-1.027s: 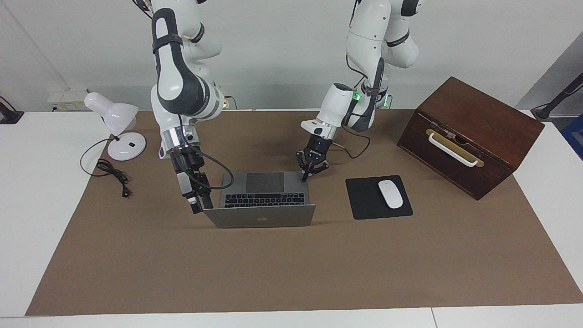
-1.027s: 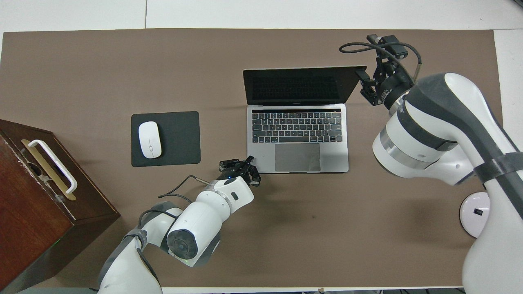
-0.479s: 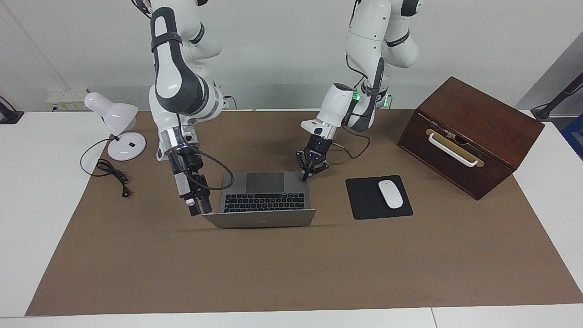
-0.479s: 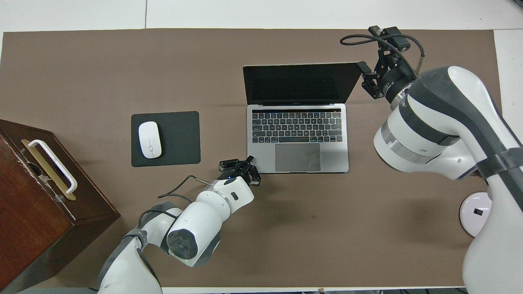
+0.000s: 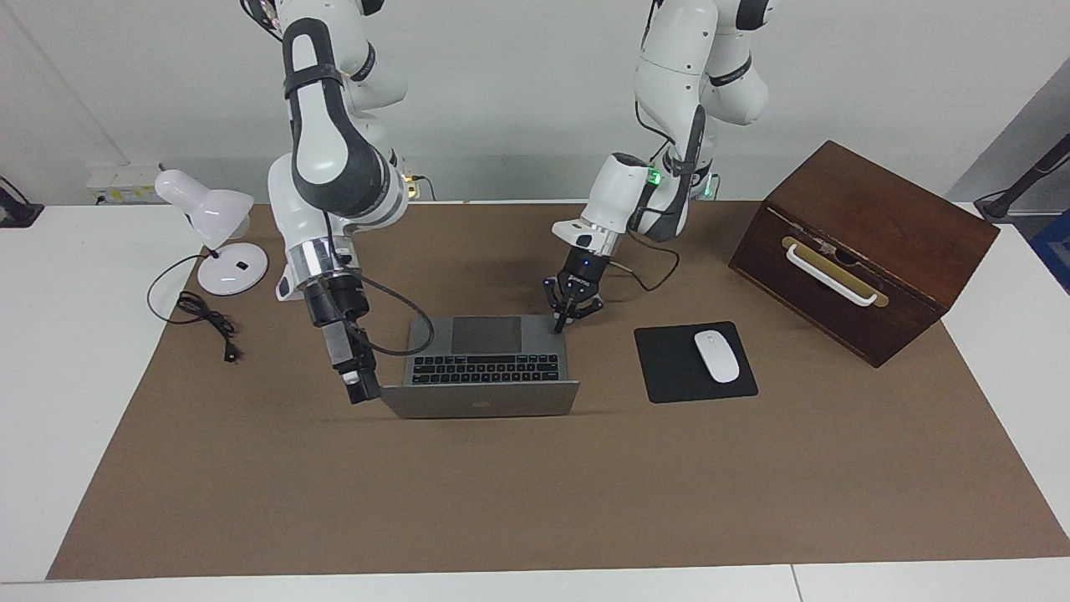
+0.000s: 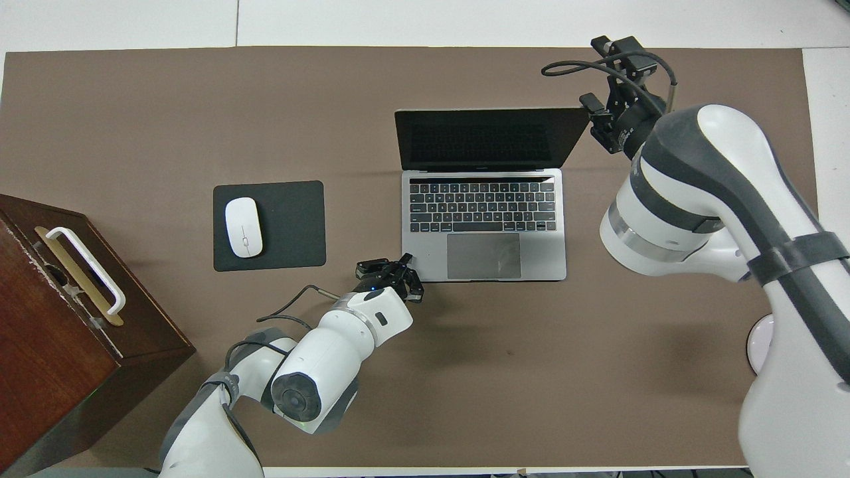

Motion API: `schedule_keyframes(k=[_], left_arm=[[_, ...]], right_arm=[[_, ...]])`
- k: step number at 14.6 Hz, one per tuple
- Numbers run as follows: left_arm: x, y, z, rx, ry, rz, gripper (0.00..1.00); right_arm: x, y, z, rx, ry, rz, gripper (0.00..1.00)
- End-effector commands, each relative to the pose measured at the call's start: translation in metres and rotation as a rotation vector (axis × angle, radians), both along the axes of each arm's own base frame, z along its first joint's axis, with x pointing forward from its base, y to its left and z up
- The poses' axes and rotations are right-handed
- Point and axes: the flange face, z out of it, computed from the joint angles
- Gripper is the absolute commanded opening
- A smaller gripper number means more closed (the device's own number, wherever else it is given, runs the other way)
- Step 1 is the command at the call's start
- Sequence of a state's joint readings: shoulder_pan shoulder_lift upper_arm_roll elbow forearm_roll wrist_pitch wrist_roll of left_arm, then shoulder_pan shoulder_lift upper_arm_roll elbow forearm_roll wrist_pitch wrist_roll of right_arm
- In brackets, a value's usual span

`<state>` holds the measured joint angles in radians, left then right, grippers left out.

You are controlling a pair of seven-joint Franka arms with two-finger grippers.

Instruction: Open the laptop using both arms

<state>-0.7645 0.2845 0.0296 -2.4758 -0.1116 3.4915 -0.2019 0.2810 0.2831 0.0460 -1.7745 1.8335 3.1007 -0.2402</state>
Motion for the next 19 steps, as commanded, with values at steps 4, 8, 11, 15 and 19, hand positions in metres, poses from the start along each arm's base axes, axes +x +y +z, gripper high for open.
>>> schedule_keyframes(k=[4, 8, 11, 15, 19], left_arm=[[0.004, 0.000, -0.013, 0.012, 0.004, 0.006, 0.00], [0.006, 0.001, -0.011, -0.001, 0.007, 0.031, 0.00], [0.010, -0.002, 0.003, -0.034, -0.003, 0.051, 0.00], [0.018, 0.005, 0.020, -0.060, -0.014, 0.080, 0.00], [0.025, 0.010, 0.040, -0.046, 0.028, 0.094, 0.00]], right_arm=[[-0.058, 0.109, 0.034, -0.077, -0.030, 0.063, 1.00], [-0.073, 0.122, 0.054, -0.107, -0.064, 0.066, 1.00], [-0.074, 0.115, 0.067, -0.196, -0.116, 0.090, 1.00], [-0.058, 0.075, 0.067, -0.451, -0.195, 0.151, 1.00], [-0.039, 0.009, 0.061, -0.774, -0.248, 0.217, 1.00]])
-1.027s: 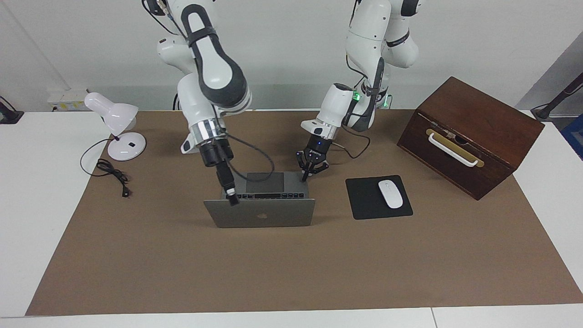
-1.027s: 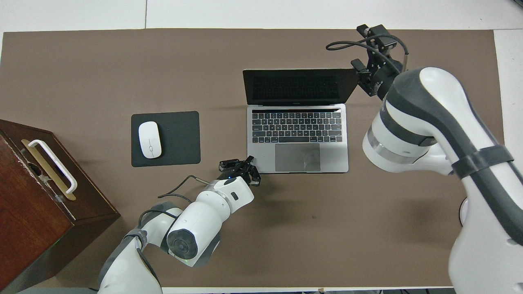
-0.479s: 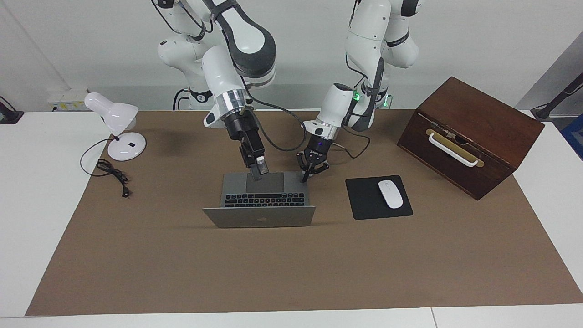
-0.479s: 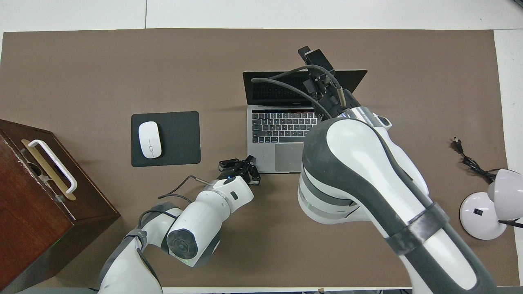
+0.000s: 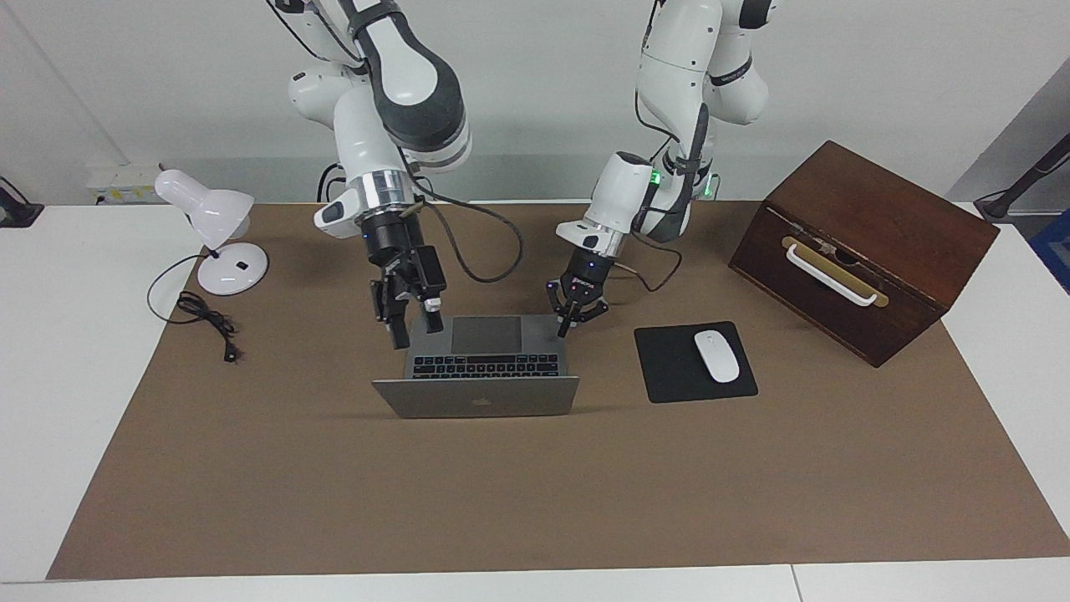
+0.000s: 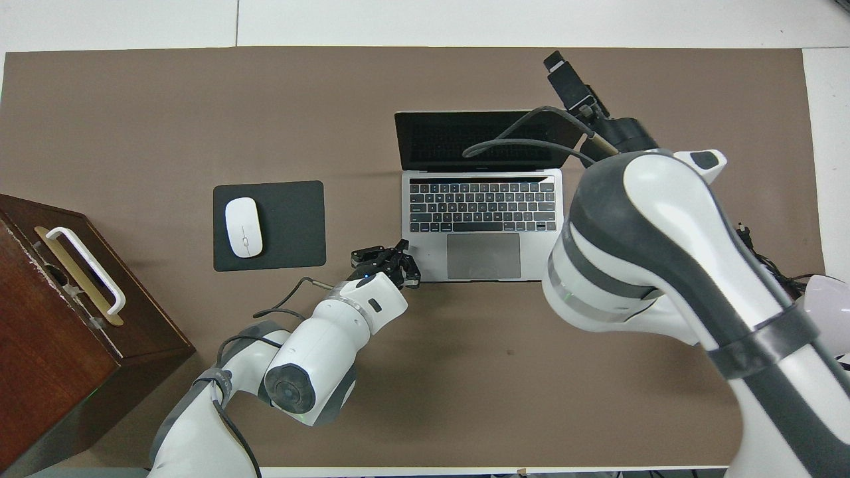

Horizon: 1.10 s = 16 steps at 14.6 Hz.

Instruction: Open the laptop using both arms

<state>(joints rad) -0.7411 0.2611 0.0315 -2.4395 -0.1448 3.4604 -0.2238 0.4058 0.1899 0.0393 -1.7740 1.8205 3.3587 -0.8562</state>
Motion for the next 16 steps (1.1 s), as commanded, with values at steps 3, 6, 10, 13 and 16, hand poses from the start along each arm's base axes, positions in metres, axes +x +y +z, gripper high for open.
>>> schedule_keyframes(k=[3, 6, 10, 13, 16], left_arm=[[0.016, 0.006, 0.041, 0.021, 0.093, 0.028, 0.00], [0.036, 0.008, 0.076, 0.054, 0.186, 0.039, 0.00], [0.065, 0.012, 0.130, 0.094, 0.298, 0.049, 0.00], [0.076, 0.022, 0.156, 0.113, 0.341, 0.057, 0.00], [0.072, 0.037, 0.167, 0.156, 0.388, 0.054, 0.00]], right_arm=[[0.011, -0.066, -0.006, -0.404, -0.052, 0.090, 1.00], [0.015, -0.099, -0.008, -0.670, -0.072, 0.167, 1.00], [0.016, -0.121, -0.009, -0.894, -0.079, 0.240, 1.00], [0.013, -0.119, -0.008, -0.911, -0.064, 0.226, 1.00], [0.012, -0.119, -0.009, -0.899, -0.060, 0.219, 1.00]])
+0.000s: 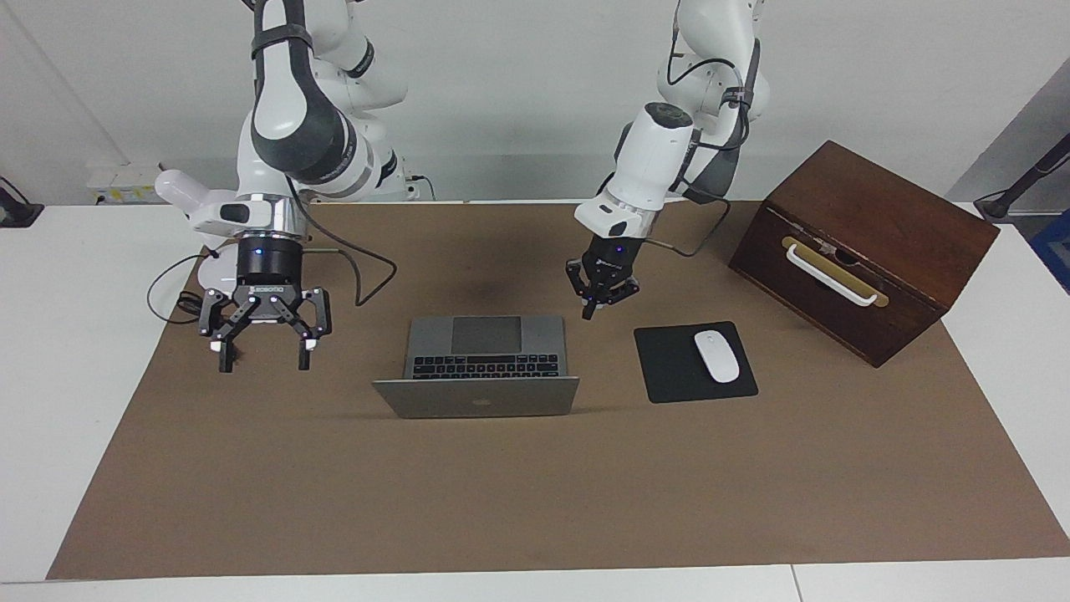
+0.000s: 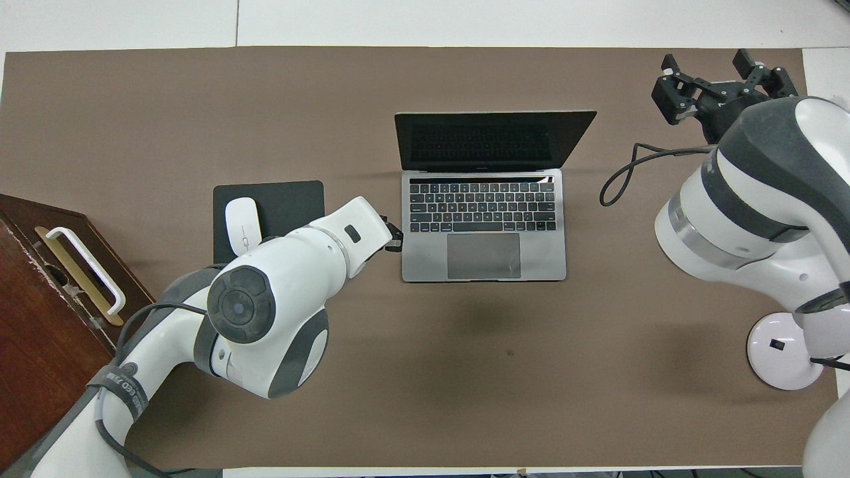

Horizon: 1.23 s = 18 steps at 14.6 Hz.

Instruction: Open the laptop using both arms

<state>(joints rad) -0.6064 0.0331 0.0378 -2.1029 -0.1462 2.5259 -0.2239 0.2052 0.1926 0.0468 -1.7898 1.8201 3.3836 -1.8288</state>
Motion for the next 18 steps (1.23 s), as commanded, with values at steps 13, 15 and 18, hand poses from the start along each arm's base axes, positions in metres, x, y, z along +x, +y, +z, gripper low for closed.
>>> schedule_keyframes(k=[13, 15, 18], left_arm=[[0.000, 0.158, 0.095, 0.119, 0.136, 0.086, 1.00], [-0.001, 0.173, 0.104, 0.152, 0.148, 0.076, 1.00], [0.002, 0.212, 0.124, 0.180, 0.168, 0.081, 1.00]], right_arm=[[0.001, -0.011, 0.005, -0.049, -0.004, -0.028, 1.00], [-0.001, -0.011, 0.001, -0.051, 0.005, -0.028, 1.00], [-0.001, -0.010, 0.000, -0.049, 0.007, -0.027, 1.00]])
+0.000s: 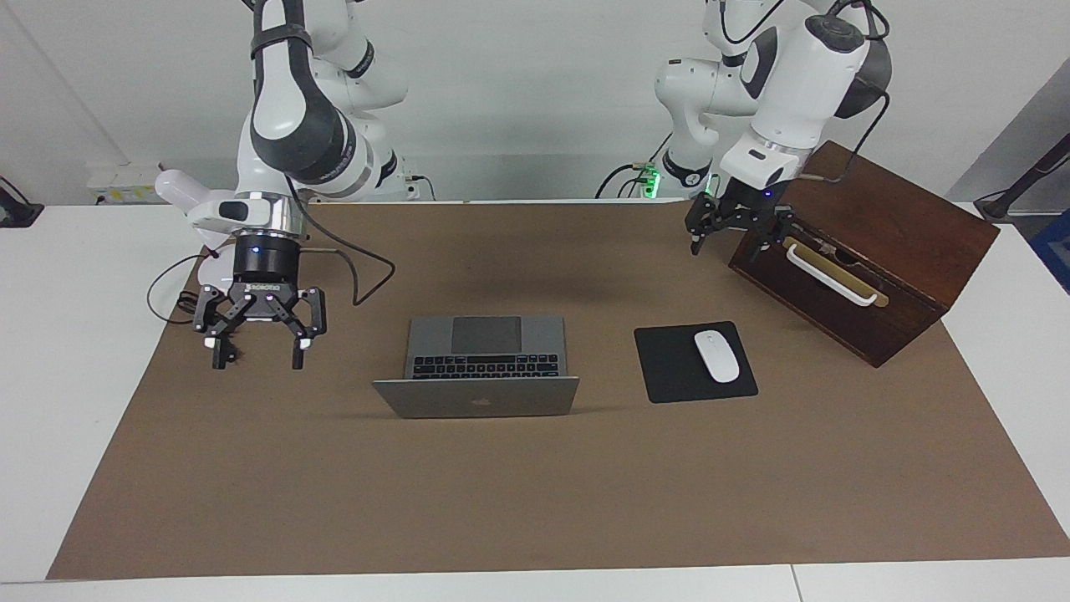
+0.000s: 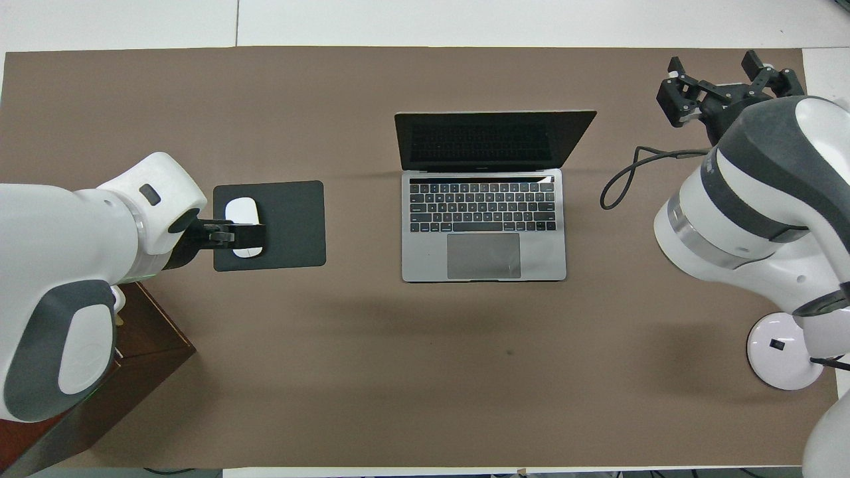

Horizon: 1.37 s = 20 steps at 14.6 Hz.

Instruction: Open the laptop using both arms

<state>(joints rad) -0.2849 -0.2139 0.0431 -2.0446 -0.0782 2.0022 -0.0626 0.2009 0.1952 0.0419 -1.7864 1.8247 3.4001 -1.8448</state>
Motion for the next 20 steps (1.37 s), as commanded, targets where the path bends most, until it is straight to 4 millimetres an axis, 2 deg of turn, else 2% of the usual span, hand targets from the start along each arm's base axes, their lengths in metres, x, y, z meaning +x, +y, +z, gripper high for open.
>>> schedule_keyframes(k=[1, 3, 5, 8, 11, 14, 17, 20], left_arm=[[0.001, 0.040, 0.026, 0.036, 0.017, 0.004, 1.00], [0.005, 0.068, 0.035, 0.036, 0.019, 0.053, 1.00], [0.007, 0.096, 0.035, 0.036, 0.025, 0.108, 1.00], [0.008, 0.115, 0.037, 0.037, 0.022, 0.148, 1.00], [0.012, 0.123, 0.049, 0.034, 0.015, 0.167, 1.00], [0.018, 0.127, 0.059, 0.036, 0.032, 0.173, 1.00], [0.032, 0.130, 0.087, 0.034, 0.063, 0.176, 1.00], [0.037, 0.141, 0.106, 0.033, 0.107, 0.191, 1.00]], right_arm=[[0.000, -0.003, 0.002, -0.030, 0.000, -0.008, 1.00], [0.001, -0.002, 0.006, -0.030, -0.008, -0.005, 1.00], [0.005, 0.001, 0.009, -0.027, -0.019, 0.000, 1.00], [0.013, 0.008, 0.015, -0.063, -0.039, 0.032, 1.00], [0.019, 0.014, 0.013, -0.012, -0.046, 0.059, 1.00], [0.025, 0.014, 0.017, 0.125, -0.054, 0.051, 1.00], [0.034, 0.017, 0.019, 0.247, -0.042, 0.071, 1.00], [0.044, 0.018, 0.025, 0.341, -0.021, 0.104, 1.00]])
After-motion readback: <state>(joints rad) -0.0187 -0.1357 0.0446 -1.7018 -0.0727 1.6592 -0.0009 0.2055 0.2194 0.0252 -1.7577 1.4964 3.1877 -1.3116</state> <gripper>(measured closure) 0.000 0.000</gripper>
